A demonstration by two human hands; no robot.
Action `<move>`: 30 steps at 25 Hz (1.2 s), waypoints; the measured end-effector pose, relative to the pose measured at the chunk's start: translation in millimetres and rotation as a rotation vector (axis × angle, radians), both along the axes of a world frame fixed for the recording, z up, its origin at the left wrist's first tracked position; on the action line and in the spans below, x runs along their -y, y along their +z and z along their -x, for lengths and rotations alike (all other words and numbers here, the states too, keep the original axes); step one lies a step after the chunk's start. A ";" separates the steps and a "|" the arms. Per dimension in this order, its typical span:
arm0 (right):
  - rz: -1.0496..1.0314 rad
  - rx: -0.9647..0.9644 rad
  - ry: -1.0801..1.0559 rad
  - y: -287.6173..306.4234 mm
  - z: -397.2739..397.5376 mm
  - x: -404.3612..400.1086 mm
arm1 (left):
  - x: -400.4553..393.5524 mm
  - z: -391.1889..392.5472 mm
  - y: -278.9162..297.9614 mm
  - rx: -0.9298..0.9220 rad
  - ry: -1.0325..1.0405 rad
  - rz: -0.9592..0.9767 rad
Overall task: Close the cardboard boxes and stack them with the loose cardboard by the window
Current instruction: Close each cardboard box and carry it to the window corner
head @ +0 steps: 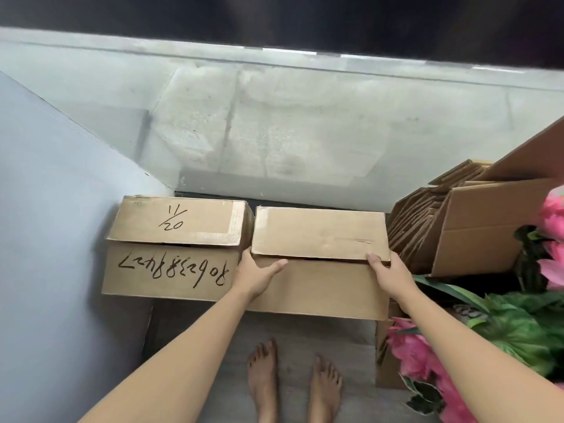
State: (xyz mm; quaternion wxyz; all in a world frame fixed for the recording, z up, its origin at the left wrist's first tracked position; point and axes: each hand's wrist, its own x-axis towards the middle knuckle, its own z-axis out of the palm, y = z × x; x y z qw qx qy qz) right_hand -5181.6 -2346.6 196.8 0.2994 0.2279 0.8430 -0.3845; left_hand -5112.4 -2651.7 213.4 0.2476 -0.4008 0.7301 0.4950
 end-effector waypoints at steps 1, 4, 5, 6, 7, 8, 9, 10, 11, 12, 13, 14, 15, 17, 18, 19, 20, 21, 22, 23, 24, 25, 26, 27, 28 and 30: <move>0.002 -0.006 -0.006 -4.4 -0.2 0.8 | 1.0 0.6 -3.4 0.008 -0.001 -0.010; -0.033 0.000 0.006 -8.8 -0.5 0.1 | -1.4 1.4 -6.7 0.002 -0.046 0.018; -0.036 0.005 0.011 -9.0 -1.1 -0.5 | -5.2 -0.1 -5.8 -0.014 -0.083 0.066; -0.036 0.006 0.013 -8.5 -1.9 -0.7 | -9.9 -2.5 -2.9 -0.038 -0.125 0.140; -0.036 0.004 0.012 -7.8 -2.7 -0.7 | -14.9 -4.9 1.2 -0.071 -0.160 0.231; -0.039 0.002 0.011 -7.0 -3.7 -1.0 | -19.0 -6.8 5.3 -0.113 -0.200 0.332; -0.046 0.005 0.010 -6.6 -5.0 -1.5 | -22.4 -8.9 7.6 -0.157 -0.281 0.445; -0.054 0.013 0.012 -6.8 -6.7 -2.3 | -26.6 -11.5 9.1 -0.190 -0.433 0.571; -0.062 0.023 0.014 -7.3 -8.5 -3.2 | -31.3 -14.9 8.8 -0.210 -0.629 0.687; -0.072 0.036 0.015 -7.8 -10.5 -3.7 | -36.1 -18.2 7.9 -0.221 -0.820 0.757; -0.085 0.048 0.015 -8.2 -12.5 -3.7 | -40.8 -21.0 5.7 -0.217 -0.967 0.770; -0.099 0.056 0.013 -8.4 -14.5 -3.4 | -45.0 -22.8 2.6 -0.194 -1.062 0.749; -0.116 0.057 0.013 -8.7 -16.7 -3.0 | -47.6 -24.0 -1.1 -0.168 -1.117 0.718; -0.152 0.041 0.014 -9.1 -21.1 -2.2 | -46.8 -24.1 -7.0 -0.135 -1.165 0.688; -0.162 0.032 0.017 -8.6 -22.3 -1.1 | -43.9 -23.7 -8.4 -0.129 -1.183 0.693; -0.165 0.025 0.023 -8.2 -22.7 0.5 | -39.9 -23.8 -9.3 -0.127 -1.197 0.703; -0.160 0.022 0.033 -8.0 -23.2 2.9 | -35.0 -24.0 -9.6 -0.123 -1.208 0.714; -0.150 0.023 0.046 -7.8 -24.3 6.1 | -29.9 -24.2 -9.7 -0.118 -1.216 0.726; -0.141 0.023 0.059 -7.2 -25.5 9.6 | -25.6 -24.3 -10.0 -0.110 -1.219 0.738; -0.137 0.021 0.071 -6.0 -26.1 12.9 | -22.4 -24.0 -10.3 -0.102 -1.220 0.746; -0.136 0.020 0.082 -4.2 -26.4 15.7 | -20.0 -24.0 -10.4 -0.093 -1.221 0.748; -0.135 0.022 0.092 -2.3 -26.2 18.1 | -18.5 -24.1 -9.8 -0.083 -1.226 0.748; -0.137 0.028 0.105 -0.1 -26.3 19.4 | -17.9 -24.0 -9.0 -0.077 -1.234 0.750; -0.146 0.040 0.118 2.6 -26.6 20.3 | -17.7 -23.9 -7.6 -0.071 -1.243 0.754; -0.170 0.061 0.133 5.3 -26.9 20.8 | -17.9 -23.2 -5.9 -0.066 -1.250 0.755; -0.242 0.116 0.166 14.9 -28.5 20.6 | -18.2 -21.4 3.0 -0.056 -1.269 0.758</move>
